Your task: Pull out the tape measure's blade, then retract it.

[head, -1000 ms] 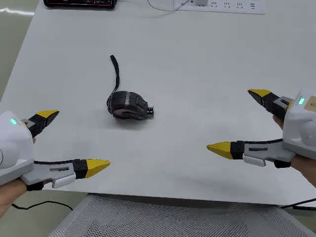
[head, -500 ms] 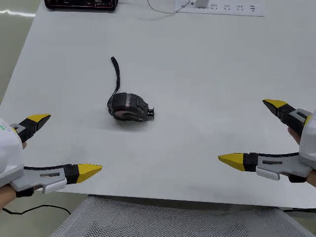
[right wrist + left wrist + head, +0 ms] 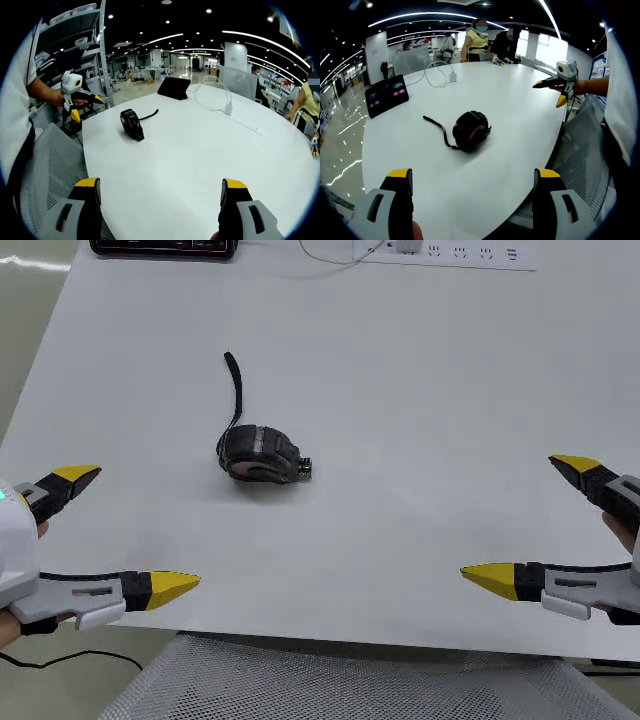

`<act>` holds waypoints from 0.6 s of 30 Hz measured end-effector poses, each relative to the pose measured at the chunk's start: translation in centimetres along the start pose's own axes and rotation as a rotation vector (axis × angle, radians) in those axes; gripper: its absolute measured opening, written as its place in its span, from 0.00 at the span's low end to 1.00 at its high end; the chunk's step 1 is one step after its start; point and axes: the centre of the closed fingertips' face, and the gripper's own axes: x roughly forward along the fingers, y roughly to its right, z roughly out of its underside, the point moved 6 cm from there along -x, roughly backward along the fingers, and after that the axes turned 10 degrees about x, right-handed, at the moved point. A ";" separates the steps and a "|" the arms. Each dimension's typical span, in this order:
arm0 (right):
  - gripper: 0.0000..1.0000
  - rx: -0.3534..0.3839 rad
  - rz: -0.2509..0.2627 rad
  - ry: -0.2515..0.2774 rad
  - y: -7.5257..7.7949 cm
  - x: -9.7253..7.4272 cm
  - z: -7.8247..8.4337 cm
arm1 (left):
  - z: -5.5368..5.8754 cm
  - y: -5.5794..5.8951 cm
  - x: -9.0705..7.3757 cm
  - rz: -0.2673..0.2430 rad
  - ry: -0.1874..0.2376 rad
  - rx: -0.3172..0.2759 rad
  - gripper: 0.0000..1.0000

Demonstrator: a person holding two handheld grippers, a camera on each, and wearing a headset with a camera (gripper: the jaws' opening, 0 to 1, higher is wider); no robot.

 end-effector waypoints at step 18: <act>0.99 -0.009 -0.057 -0.057 -0.8 -0.3 1.5 | -0.4 0.2 0.5 0.048 0.001 0.036 0.99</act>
